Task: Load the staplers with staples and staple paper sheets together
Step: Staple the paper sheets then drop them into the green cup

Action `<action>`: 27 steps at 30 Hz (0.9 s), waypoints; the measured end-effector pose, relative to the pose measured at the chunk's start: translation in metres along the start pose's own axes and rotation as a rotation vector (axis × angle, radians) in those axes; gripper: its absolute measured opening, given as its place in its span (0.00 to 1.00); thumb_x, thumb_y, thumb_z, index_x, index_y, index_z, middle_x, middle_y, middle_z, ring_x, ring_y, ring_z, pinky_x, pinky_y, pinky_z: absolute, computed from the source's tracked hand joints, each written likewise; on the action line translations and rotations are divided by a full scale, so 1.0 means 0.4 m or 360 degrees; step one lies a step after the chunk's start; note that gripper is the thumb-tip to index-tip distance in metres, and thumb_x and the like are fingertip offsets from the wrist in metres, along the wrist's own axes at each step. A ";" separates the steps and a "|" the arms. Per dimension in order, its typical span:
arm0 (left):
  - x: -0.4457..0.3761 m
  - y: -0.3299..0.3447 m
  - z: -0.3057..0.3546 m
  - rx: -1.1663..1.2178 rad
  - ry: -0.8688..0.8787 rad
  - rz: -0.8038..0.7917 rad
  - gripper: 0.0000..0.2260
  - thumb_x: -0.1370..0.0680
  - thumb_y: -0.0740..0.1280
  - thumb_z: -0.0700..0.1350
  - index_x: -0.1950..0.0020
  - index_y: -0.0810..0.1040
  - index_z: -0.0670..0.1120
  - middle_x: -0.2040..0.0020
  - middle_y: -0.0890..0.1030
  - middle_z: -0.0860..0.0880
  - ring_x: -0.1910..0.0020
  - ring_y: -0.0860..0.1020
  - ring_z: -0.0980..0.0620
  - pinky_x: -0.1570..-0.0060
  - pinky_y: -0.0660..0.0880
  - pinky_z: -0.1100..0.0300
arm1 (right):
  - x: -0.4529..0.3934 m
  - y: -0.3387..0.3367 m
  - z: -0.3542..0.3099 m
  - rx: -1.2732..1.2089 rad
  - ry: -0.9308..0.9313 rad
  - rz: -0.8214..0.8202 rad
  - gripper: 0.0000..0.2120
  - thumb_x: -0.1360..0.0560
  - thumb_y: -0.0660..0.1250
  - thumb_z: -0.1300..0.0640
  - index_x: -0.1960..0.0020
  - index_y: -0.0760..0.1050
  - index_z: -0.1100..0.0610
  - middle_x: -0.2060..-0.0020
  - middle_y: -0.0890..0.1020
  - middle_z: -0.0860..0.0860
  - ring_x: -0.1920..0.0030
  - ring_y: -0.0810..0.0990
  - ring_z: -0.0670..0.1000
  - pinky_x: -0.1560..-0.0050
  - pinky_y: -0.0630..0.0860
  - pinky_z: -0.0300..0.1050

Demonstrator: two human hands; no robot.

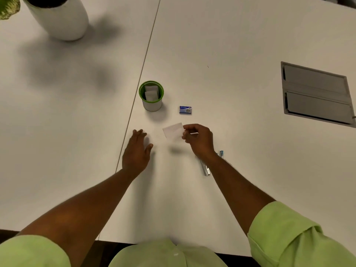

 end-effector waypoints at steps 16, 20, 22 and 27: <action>-0.074 0.037 -0.120 -0.0477 0.0085 -0.0140 0.30 0.16 0.50 0.56 0.18 0.48 0.43 0.17 0.45 0.46 0.18 0.42 0.48 0.20 0.48 0.48 | -0.231 0.096 -0.283 0.0281 -0.0450 0.0109 0.05 0.26 0.72 0.61 0.52 0.84 0.53 0.59 0.86 0.45 0.64 0.82 0.44 0.58 0.81 0.45; -0.074 0.038 -0.120 -0.0481 0.0095 -0.0093 0.30 0.17 0.49 0.56 0.18 0.48 0.44 0.17 0.46 0.47 0.18 0.43 0.49 0.20 0.48 0.49 | -0.258 0.148 -0.309 0.0516 -0.0562 0.0027 0.06 0.26 0.72 0.60 0.52 0.84 0.52 0.56 0.86 0.45 0.56 0.83 0.46 0.50 0.81 0.47; -0.073 0.037 -0.120 -0.0481 0.0109 -0.0075 0.30 0.17 0.49 0.56 0.18 0.47 0.44 0.17 0.46 0.47 0.18 0.43 0.49 0.20 0.49 0.49 | -0.271 0.171 -0.319 0.0628 -0.0612 -0.0038 0.06 0.26 0.72 0.60 0.51 0.84 0.52 0.55 0.86 0.46 0.54 0.83 0.46 0.49 0.81 0.48; -0.073 0.041 -0.120 -0.0476 0.0129 -0.0063 0.31 0.17 0.50 0.55 0.17 0.46 0.45 0.17 0.45 0.48 0.18 0.44 0.49 0.20 0.49 0.49 | -0.291 0.213 -0.332 0.1009 -0.0791 -0.0149 0.07 0.23 0.68 0.57 0.48 0.84 0.50 0.51 0.85 0.47 0.50 0.81 0.50 0.49 0.78 0.49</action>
Point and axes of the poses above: each hand's wrist, its own x-axis away from the middle knuckle, its own y-axis out of the palm, z = x × y, the point moved 6 cm from there along -x, towards the middle knuckle
